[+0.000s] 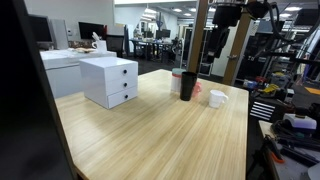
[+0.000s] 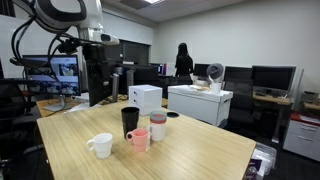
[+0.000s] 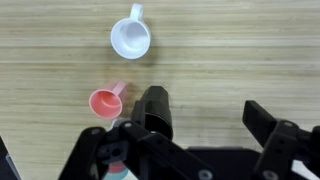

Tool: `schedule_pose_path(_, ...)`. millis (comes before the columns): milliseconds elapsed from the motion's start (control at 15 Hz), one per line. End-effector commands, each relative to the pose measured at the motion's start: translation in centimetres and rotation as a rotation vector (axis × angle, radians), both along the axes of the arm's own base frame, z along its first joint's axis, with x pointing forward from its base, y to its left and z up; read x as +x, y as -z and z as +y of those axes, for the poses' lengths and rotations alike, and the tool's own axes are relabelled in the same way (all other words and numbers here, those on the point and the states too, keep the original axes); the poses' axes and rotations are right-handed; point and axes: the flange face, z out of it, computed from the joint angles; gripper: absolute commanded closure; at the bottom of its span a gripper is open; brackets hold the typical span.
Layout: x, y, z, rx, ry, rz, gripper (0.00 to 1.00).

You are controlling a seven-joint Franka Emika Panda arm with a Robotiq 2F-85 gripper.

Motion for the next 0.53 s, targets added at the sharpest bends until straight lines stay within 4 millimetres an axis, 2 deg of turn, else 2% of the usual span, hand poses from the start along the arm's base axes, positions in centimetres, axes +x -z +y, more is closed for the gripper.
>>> schedule_pose_path(0, 1.5, 0.4, -1.5, 0.012, 0.016, -0.039, 0.00)
schedule_pose_path(467, 3.2, 1.3, -3.4, 0.008, 0.038, -0.097, 0.00)
